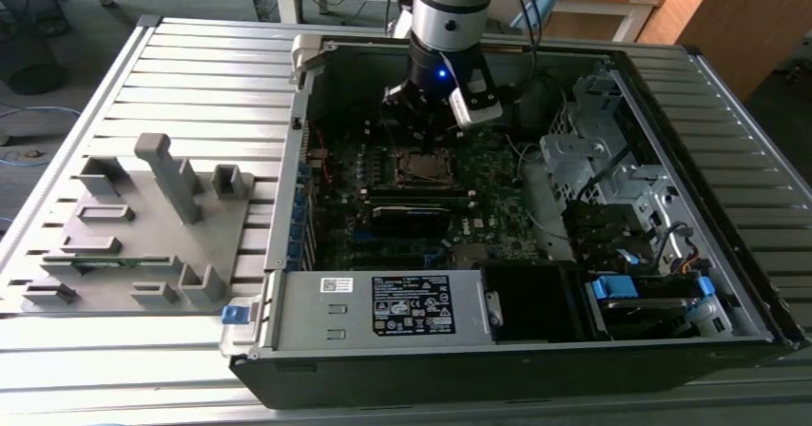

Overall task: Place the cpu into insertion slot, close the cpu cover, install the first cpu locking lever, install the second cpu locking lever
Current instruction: 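Install the first cpu locking lever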

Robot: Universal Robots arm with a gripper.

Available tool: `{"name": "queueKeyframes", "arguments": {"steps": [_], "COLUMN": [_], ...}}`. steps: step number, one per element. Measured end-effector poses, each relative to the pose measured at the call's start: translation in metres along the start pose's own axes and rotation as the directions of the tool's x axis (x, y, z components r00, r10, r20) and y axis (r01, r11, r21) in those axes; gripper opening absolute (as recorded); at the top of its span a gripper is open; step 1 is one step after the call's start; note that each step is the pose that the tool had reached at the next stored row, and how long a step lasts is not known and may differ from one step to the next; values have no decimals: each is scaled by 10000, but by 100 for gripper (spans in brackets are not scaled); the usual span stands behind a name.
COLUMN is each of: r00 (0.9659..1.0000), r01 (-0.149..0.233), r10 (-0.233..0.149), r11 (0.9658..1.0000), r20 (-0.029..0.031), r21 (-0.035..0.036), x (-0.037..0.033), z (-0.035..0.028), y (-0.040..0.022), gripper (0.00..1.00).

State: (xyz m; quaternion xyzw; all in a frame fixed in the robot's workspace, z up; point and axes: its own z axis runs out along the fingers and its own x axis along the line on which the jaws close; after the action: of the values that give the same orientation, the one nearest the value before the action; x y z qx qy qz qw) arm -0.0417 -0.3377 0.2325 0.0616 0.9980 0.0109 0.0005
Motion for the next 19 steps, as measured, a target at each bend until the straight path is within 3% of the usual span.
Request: {"name": "queueKeyframes", "arguments": {"steps": [10, 19], "r00": [10000, 10000], "r01": [0, 23], "r10": [0, -22], "r11": [10000, 10000], "r20": [58, 85], "r21": [-7, -13], "x": [191, 207], "z": [0, -1], "y": [-24, -25], "gripper": [11, 11]}}
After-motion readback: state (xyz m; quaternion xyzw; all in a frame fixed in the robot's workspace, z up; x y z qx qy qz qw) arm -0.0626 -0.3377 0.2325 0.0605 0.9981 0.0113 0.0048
